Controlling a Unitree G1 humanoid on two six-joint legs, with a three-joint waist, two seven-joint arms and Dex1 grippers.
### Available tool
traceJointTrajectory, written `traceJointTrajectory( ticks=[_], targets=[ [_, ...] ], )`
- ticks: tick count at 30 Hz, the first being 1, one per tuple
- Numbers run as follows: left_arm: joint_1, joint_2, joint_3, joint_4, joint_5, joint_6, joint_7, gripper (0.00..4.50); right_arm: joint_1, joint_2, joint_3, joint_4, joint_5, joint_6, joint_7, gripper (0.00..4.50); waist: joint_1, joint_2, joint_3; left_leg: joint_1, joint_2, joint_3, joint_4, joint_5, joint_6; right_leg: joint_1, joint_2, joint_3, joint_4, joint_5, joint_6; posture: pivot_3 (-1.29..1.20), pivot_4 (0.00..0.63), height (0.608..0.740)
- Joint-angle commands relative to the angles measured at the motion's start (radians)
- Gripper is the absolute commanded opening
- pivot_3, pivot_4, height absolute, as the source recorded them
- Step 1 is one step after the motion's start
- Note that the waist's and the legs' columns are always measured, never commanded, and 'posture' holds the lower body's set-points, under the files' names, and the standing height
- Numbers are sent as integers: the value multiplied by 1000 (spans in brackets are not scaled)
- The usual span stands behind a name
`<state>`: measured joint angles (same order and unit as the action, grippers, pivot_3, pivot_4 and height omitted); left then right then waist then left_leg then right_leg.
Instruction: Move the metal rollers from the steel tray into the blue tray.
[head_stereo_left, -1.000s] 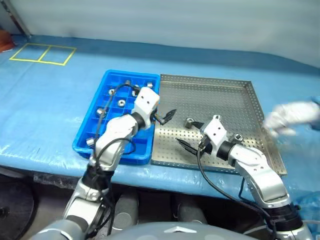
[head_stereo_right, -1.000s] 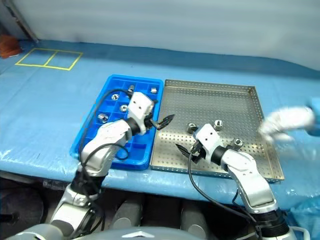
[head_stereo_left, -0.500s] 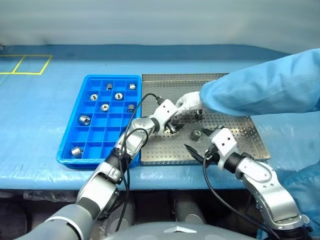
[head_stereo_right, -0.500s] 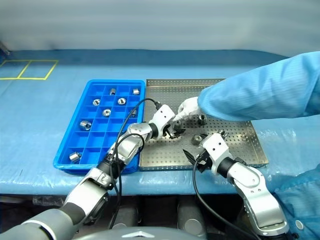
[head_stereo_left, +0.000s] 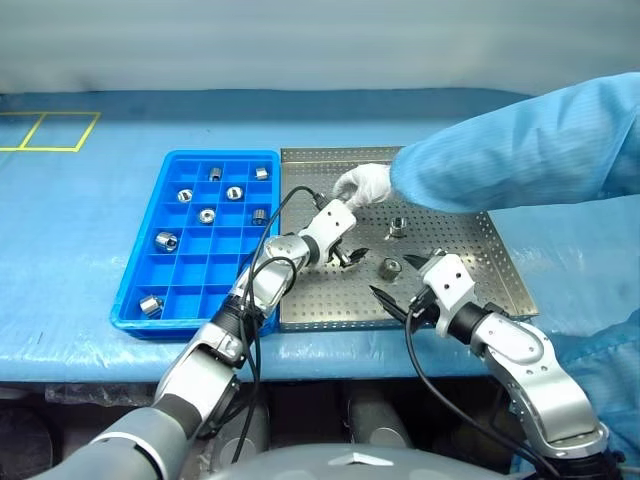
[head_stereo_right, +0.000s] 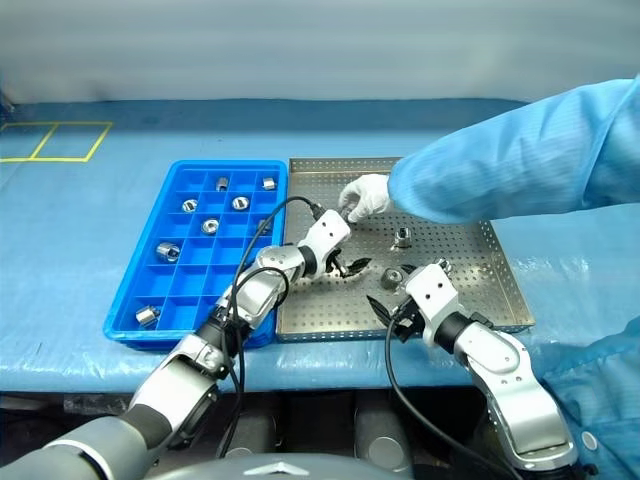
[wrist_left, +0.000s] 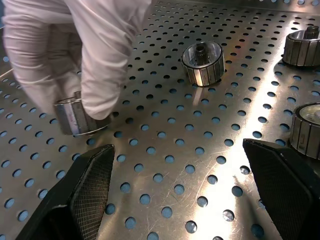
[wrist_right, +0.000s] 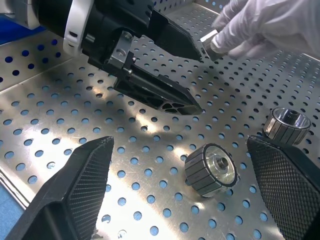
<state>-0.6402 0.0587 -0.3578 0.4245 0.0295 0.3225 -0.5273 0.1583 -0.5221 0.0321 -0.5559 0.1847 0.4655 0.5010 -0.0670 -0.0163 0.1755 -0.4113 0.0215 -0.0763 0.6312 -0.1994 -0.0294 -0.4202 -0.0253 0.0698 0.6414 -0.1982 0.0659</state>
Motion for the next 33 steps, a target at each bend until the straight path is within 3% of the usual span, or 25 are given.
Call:
traceJointTrajectory(
  ticks=[1,11,18,27,33],
  targets=[
    [8,17,34,-94,-7,8,-5,4466,-14,-2,-1,-12,-3,-6,2,4500,0,0,0,0,0,0,0,0,0,0,0,0,0,0,0,-52,150,740],
    [41,63,92,-231,-32,85,-7,4466,-15,2,5,-10,-10,-6,3,4500,3,0,0,0,0,0,0,0,0,0,0,0,1,0,0,-44,150,740],
    [-33,10,118,-112,14,73,110,4466,-27,6,16,-3,-14,-8,6,4500,6,0,0,0,0,0,1,0,0,0,0,0,1,0,1,-37,150,740],
    [-151,51,-20,1,161,87,86,4466,-32,15,30,4,-23,-15,-2,4500,4,0,0,0,0,0,1,0,0,1,0,0,0,1,1,-48,150,740],
    [-189,56,77,18,103,151,83,4466,-25,27,33,8,-30,-26,-11,4500,0,0,0,0,0,0,0,0,0,0,0,0,1,1,1,-55,150,740]
  ],
)
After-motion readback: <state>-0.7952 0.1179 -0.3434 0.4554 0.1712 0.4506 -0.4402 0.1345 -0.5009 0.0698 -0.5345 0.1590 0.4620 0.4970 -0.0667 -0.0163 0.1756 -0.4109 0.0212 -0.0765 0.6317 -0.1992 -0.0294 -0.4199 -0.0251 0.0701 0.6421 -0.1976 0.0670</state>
